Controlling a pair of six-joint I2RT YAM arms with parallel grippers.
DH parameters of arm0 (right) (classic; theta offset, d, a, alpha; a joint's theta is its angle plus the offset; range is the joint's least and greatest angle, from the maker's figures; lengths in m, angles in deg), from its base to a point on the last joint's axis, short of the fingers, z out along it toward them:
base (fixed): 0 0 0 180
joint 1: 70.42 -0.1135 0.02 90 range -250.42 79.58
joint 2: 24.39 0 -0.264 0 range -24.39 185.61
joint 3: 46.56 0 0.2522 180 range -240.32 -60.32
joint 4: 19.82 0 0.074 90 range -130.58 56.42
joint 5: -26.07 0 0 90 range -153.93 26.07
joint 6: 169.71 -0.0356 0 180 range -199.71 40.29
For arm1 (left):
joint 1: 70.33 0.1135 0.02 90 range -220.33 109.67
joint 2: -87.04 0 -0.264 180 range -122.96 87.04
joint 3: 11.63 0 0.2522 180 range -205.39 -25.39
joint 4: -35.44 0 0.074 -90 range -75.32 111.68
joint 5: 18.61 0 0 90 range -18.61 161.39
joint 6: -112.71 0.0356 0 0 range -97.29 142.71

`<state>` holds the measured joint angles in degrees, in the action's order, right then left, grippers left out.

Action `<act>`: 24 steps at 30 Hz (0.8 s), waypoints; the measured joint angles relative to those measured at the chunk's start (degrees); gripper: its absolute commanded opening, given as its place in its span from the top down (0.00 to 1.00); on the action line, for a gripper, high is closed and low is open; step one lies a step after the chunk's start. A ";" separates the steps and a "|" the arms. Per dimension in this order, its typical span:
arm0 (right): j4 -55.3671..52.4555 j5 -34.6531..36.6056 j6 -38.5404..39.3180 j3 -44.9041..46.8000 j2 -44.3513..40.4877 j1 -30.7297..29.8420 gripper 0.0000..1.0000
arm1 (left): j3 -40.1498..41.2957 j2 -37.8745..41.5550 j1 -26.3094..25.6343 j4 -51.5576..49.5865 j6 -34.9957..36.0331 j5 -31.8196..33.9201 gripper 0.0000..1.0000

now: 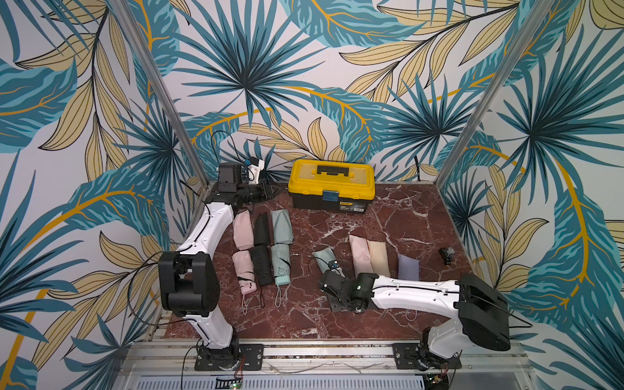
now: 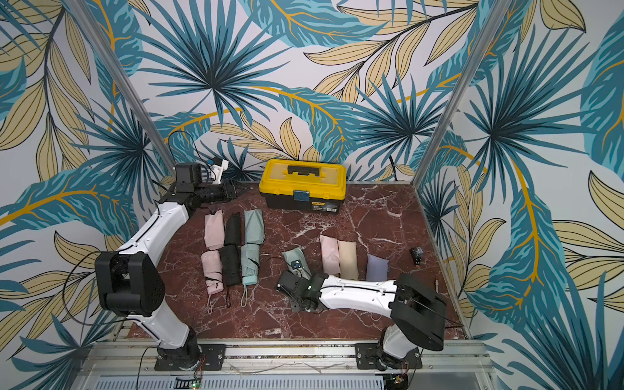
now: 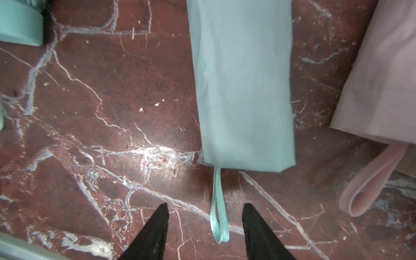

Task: Take umbrellas out of sleeves
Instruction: Take out the umbrella from the umbrella sleeve.

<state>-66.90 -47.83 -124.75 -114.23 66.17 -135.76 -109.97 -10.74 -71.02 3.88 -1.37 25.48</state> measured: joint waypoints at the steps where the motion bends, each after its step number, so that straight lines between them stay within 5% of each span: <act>1: -0.31 0.68 -0.66 -0.39 0.96 -0.76 0.51 | 0.00 0.00 0.00 0.00 0.00 0.00 0.60; 12: -4.55 6.84 -5.40 -2.36 3.32 -2.14 0.72 | 0.00 0.00 0.00 0.00 0.00 -0.20 0.60; 24: -6.10 7.87 -5.55 -5.42 9.20 -3.43 0.73 | 0.00 0.00 0.02 0.00 0.02 -0.20 0.60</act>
<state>-73.00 -39.96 -130.30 -119.65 75.37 -139.19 -109.97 -10.74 -71.00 3.88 -1.34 25.28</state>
